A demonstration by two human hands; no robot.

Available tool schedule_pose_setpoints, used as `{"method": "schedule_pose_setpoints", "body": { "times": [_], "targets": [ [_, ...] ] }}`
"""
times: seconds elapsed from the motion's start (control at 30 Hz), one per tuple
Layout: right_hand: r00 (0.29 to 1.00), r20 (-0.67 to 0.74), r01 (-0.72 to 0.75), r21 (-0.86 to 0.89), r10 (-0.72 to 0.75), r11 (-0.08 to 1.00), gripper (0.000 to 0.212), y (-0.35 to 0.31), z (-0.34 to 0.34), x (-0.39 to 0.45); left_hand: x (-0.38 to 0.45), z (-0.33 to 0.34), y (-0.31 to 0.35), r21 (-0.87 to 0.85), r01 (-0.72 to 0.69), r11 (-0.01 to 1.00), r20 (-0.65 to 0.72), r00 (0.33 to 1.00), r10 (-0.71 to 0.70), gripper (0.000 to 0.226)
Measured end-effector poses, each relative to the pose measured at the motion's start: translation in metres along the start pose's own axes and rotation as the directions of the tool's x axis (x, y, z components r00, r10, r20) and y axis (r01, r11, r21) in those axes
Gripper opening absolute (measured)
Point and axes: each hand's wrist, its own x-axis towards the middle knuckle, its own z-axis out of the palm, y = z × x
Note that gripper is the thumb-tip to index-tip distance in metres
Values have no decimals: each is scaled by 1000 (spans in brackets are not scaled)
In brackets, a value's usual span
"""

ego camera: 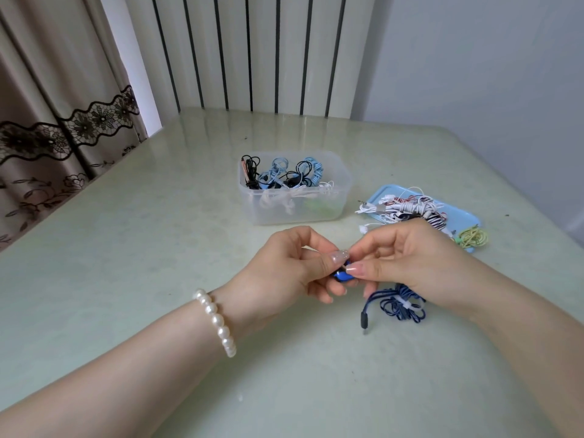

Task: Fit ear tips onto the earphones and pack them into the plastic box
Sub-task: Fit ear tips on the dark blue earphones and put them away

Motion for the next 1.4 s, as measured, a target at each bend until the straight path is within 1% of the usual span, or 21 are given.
{"method": "schedule_pose_setpoints", "body": {
  "times": [0.07, 0.13, 0.17, 0.27, 0.37, 0.47, 0.53, 0.6, 0.7, 0.77, 0.83, 0.9, 0.97, 1.07, 1.13, 1.2, 1.27, 1.33, 1.4],
  "targets": [
    [1000, -10, -10, -7, 10, 1000, 16, 1, 1, 0, 0, -1, 0, 29, -12, 1000, -8, 1000, 12, 6],
    [1000, -24, -10, -21, 10, 1000, 25, 1, 4, 0, 1, -2, 0, 56, -41, 998, -28, 999, 42, 4],
    [999, -45, 1, -14, -1, 1000, 24, 1, 6, 0, 1, -3, 0, 63, -55, 996, -38, 998, 58, 4],
    [988, -155, 32, 63, -21, 998, 9, 3, 12, 4, 1, -5, 0, 63, -72, 995, -50, 996, 76, 13],
    [979, -202, 5, 114, 19, 993, 19, 6, 14, 6, 1, -4, 1, 64, -48, 997, -32, 998, 50, 19],
    [979, -195, -24, 158, 55, 987, 19, 3, 10, 6, 1, -5, 3, 80, 7, 997, -6, 1000, -7, 23],
    [983, -172, -39, 146, 64, 989, 20, 1, 3, 4, 2, -10, 7, 152, 20, 988, -49, 999, -12, 20],
    [990, -114, -67, 124, 82, 990, 20, -1, -5, 3, 3, -20, 13, 232, 26, 972, -76, 997, -9, 17],
    [991, -63, -108, 110, 115, 988, 19, -3, -13, 0, 3, -37, 21, 286, 46, 957, -86, 996, -22, 15],
    [991, -50, -122, 85, 127, 989, 19, -4, -14, 0, 5, -46, 25, 373, 31, 928, -138, 990, 23, 11],
    [990, -41, -130, 44, 131, 991, 21, -3, -13, 1, 5, -54, 27, 488, 19, 873, -172, 982, 75, 6],
    [991, -39, -128, 6, 128, 992, 24, -2, -11, 1, 4, -58, 29, 623, 17, 782, -132, 988, 84, 6],
    [992, -39, -120, -17, 119, 993, 26, -1, -9, 1, 2, -60, 29, 747, 5, 665, -53, 997, 51, 10],
    [994, -54, -101, -26, 100, 995, 27, 0, -7, 1, 1, -57, 23, 852, -21, 523, 29, 1000, -8, 17],
    [994, -72, -89, -19, 88, 996, 27, 1, -6, 2, 2, -54, 18, 892, -48, 450, 52, 999, 3, 18],
    [993, -89, -78, -5, 77, 997, 26, 1, -6, 2, 5, -50, 12, 907, -80, 414, 71, 997, 37, 16],
    [993, -99, -69, 0, 69, 998, 25, 1, -4, 2, 7, -48, 8, 908, -92, 408, 74, 995, 60, 15],
    [993, -104, -64, 5, 64, 998, 25, 0, -4, 1, 10, -50, 5, 896, -88, 436, 58, 995, 82, 14],
    [993, -104, -62, 10, 62, 998, 24, 1, -3, 1, 12, -53, 3, 871, -87, 483, 43, 994, 101, 10]
  ]
}}
